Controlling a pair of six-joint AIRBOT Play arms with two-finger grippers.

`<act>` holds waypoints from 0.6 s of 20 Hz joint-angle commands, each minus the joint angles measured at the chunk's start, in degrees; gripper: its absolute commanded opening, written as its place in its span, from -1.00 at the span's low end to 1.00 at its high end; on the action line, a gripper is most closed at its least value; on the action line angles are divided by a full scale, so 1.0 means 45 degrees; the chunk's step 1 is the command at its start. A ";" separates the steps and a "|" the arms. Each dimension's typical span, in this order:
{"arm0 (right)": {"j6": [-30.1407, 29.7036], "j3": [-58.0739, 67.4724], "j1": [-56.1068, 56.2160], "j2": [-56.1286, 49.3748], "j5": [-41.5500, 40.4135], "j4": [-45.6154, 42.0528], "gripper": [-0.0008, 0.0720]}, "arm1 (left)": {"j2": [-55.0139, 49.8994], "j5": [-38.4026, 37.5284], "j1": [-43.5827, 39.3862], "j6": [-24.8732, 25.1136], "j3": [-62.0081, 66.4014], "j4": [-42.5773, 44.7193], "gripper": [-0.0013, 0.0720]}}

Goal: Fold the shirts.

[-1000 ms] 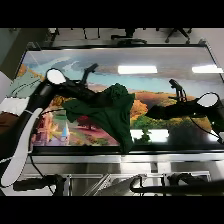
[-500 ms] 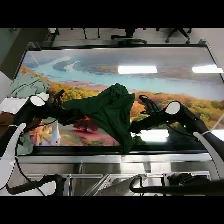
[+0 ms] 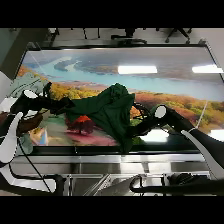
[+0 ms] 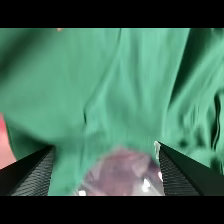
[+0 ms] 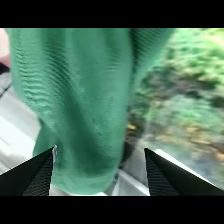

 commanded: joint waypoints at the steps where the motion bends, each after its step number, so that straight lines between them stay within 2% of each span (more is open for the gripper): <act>1: 0.0559 -0.0005 0.0928 -0.0257 0.0044 0.0170 0.73 | -0.1399 -0.0699 0.0058 -0.0005 0.1719 0.0034 0.93; 3: 0.0763 -0.0005 0.1763 -0.0544 -0.0131 0.0165 0.72 | -0.2176 -0.1549 0.0058 -0.0005 0.2429 0.0034 0.87; 4: 0.0758 -0.0005 0.2011 -0.0714 -0.0282 0.0155 0.71 | -0.2506 -0.1851 0.0058 -0.0005 0.2735 0.0034 0.53; 5: 0.0758 -0.0005 0.2113 -0.0903 -0.0437 0.0170 0.37 | -0.2759 -0.2069 0.0058 -0.0005 0.2987 0.0024 0.25; 6: 0.0758 0.0000 0.2103 -0.1015 -0.0486 0.0228 -0.15 | -0.2914 -0.2239 0.0058 -0.0005 0.3196 -0.0015 -0.17; 7: 0.0758 0.0005 0.2050 -0.1025 -0.0491 0.0262 -0.53 | -0.2948 -0.2395 0.0058 0.0010 0.3356 -0.0005 -0.82; 8: 0.0758 0.0078 0.2021 -0.0957 -0.0437 0.0253 -0.72 | -0.2866 -0.2497 0.0058 0.0039 0.3497 -0.0005 -0.93; 9: 0.0758 0.0219 0.1933 -0.0840 -0.0282 0.0253 -0.75 | -0.2710 -0.2628 0.0058 0.0049 0.3648 0.0010 -0.93; 10: 0.0753 0.0471 0.1700 -0.0607 -0.0029 0.0233 -0.90 | -0.2458 -0.2798 0.0092 0.0083 0.3808 0.0019 -0.94; 12: 0.0641 0.1180 0.1073 0.0049 0.0403 0.0253 -0.90 | -0.1768 -0.3191 0.0204 0.0136 0.4182 0.0019 -0.94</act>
